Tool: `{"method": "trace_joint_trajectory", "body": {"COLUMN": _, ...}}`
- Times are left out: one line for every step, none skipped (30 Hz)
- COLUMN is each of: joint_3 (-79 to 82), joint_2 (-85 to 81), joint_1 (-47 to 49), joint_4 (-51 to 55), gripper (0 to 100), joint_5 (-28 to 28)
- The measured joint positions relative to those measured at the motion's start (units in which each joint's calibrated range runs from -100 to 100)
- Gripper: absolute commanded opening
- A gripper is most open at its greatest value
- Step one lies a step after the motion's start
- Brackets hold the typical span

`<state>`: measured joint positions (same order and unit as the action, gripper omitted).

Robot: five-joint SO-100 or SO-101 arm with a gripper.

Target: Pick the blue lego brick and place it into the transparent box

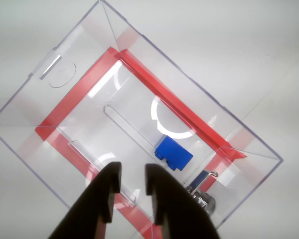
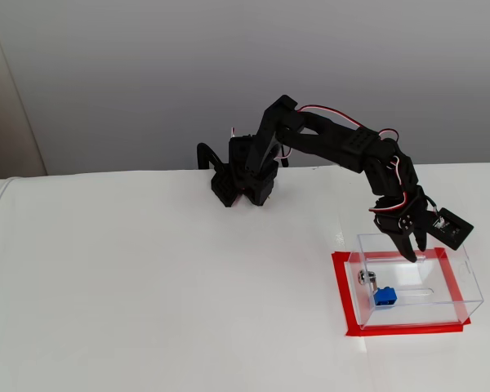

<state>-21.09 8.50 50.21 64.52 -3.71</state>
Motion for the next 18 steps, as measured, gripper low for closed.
{"method": "trace_joint_trajectory", "body": {"joint_3": 0.0, "joint_2": -0.42, "joint_1": 0.0, "joint_4": 0.0, "gripper": 1, "joint_5": 0.0}}
{"method": "trace_joint_trajectory", "body": {"joint_3": 0.0, "joint_2": -0.76, "joint_1": 0.0, "joint_4": 0.0, "gripper": 1, "joint_5": 0.0}}
{"method": "trace_joint_trajectory", "body": {"joint_3": 0.0, "joint_2": -1.18, "joint_1": 0.0, "joint_4": 0.0, "gripper": 1, "joint_5": 0.0}}
{"method": "trace_joint_trajectory", "body": {"joint_3": 0.0, "joint_2": -1.35, "joint_1": 0.0, "joint_4": 0.0, "gripper": 1, "joint_5": 0.0}}
{"method": "trace_joint_trajectory", "body": {"joint_3": 0.0, "joint_2": -1.69, "joint_1": 0.0, "joint_4": 0.0, "gripper": 1, "joint_5": 0.0}}
{"method": "trace_joint_trajectory", "body": {"joint_3": 0.0, "joint_2": -1.95, "joint_1": 0.0, "joint_4": 0.0, "gripper": 1, "joint_5": 0.0}}
{"method": "trace_joint_trajectory", "body": {"joint_3": 0.0, "joint_2": -2.45, "joint_1": 0.0, "joint_4": 0.0, "gripper": 1, "joint_5": 0.0}}
{"method": "trace_joint_trajectory", "body": {"joint_3": 0.0, "joint_2": -3.13, "joint_1": 0.0, "joint_4": 0.0, "gripper": 1, "joint_5": 0.0}}
{"method": "trace_joint_trajectory", "body": {"joint_3": 0.0, "joint_2": -3.89, "joint_1": 0.0, "joint_4": 0.0, "gripper": 1, "joint_5": 0.0}}
{"method": "trace_joint_trajectory", "body": {"joint_3": 0.0, "joint_2": -4.99, "joint_1": 0.0, "joint_4": 0.0, "gripper": 1, "joint_5": 0.0}}
{"method": "trace_joint_trajectory", "body": {"joint_3": 0.0, "joint_2": -6.17, "joint_1": -0.11, "joint_4": 0.0, "gripper": 1, "joint_5": 0.0}}
{"method": "trace_joint_trajectory", "body": {"joint_3": 0.79, "joint_2": -7.86, "joint_1": -0.53, "joint_4": 0.0, "gripper": 1, "joint_5": 0.0}}
{"method": "trace_joint_trajectory", "body": {"joint_3": 1.77, "joint_2": -9.56, "joint_1": -0.85, "joint_4": 0.0, "gripper": 1, "joint_5": 0.0}}
{"method": "trace_joint_trajectory", "body": {"joint_3": 3.35, "joint_2": -11.59, "joint_1": -1.6, "joint_4": -0.09, "gripper": 1, "joint_5": 0.0}}
{"method": "trace_joint_trajectory", "body": {"joint_3": 5.21, "joint_2": -13.62, "joint_1": -2.35, "joint_4": -0.09, "gripper": 1, "joint_5": 0.0}}
{"method": "trace_joint_trajectory", "body": {"joint_3": 7.15, "joint_2": -15.73, "joint_1": -3.21, "joint_4": -0.09, "gripper": 1, "joint_5": 0.0}}
{"method": "trace_joint_trajectory", "body": {"joint_3": 9.27, "joint_2": -17.93, "joint_1": -4.17, "joint_4": -0.09, "gripper": 1, "joint_5": 0.0}}
{"method": "trace_joint_trajectory", "body": {"joint_3": 11.3, "joint_2": -20.13, "joint_1": -5.24, "joint_4": -0.09, "gripper": 1, "joint_5": 0.0}}
